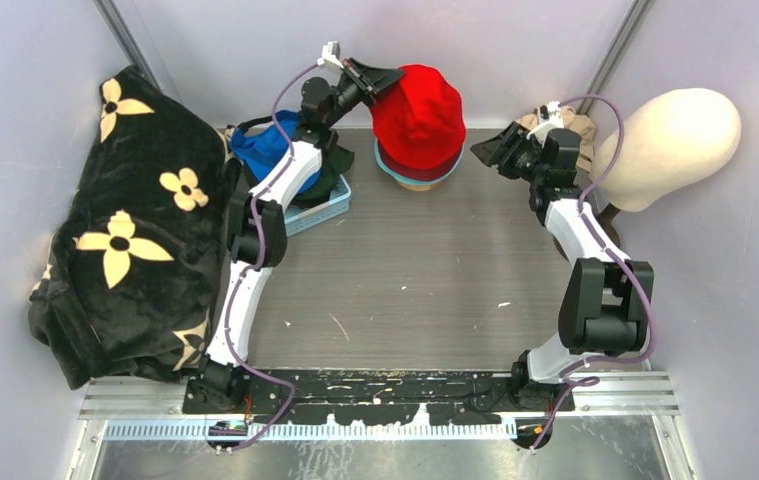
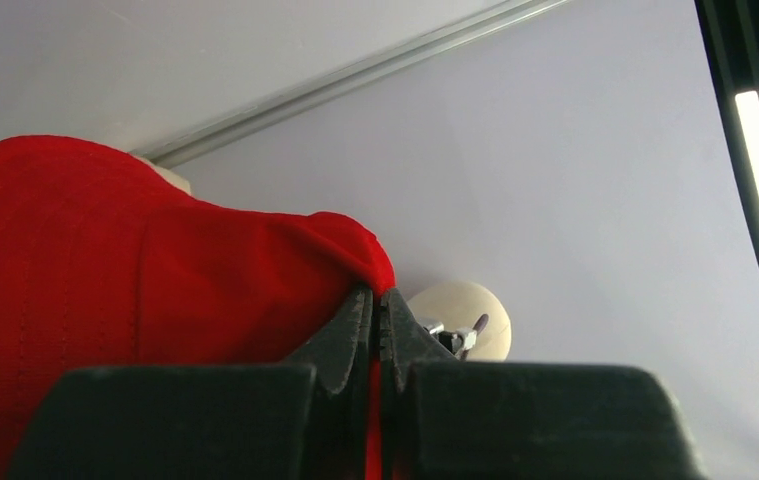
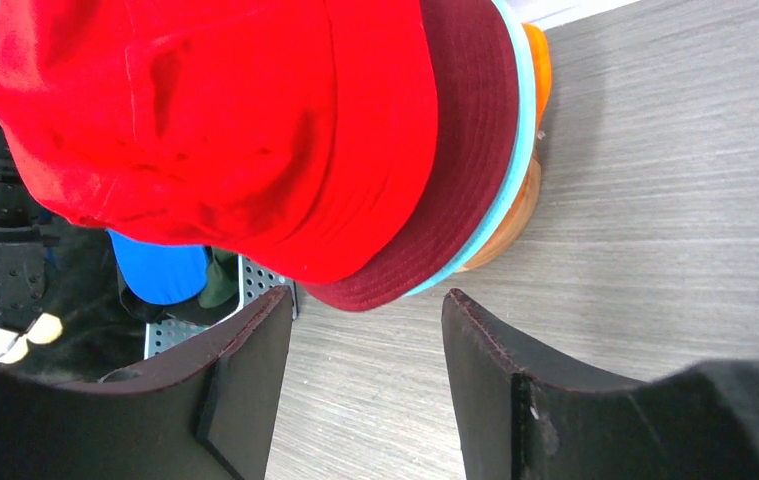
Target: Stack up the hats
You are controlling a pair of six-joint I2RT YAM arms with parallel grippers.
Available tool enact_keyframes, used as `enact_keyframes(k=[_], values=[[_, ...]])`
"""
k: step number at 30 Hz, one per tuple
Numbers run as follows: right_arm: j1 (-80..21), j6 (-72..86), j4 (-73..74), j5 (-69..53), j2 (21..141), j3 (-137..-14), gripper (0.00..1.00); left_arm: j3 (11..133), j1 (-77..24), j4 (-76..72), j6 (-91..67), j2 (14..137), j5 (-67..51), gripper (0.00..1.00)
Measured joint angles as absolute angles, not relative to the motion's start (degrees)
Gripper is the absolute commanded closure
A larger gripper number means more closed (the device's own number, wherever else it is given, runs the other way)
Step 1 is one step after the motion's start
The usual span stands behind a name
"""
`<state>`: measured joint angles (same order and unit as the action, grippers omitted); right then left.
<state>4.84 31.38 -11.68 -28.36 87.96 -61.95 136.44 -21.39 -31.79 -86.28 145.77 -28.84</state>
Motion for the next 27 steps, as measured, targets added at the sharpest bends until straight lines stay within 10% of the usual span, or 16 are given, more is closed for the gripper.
enact_keyframes(k=[5,16,27], values=[[4.23,31.20,-11.11,-29.21,90.85,-66.17,0.38,137.78,-21.37,-30.89,-86.35,147.57,-29.63,0.94],[0.97,29.80,-7.75,-27.86,91.29,-72.55,0.38,137.69,-21.56,-29.56,-85.84,148.18,-30.24,0.53],[0.54,30.57,-6.81,-27.00,99.39,-83.59,0.38,123.90,-18.68,-21.45,-80.05,140.75,-29.17,0.47]])
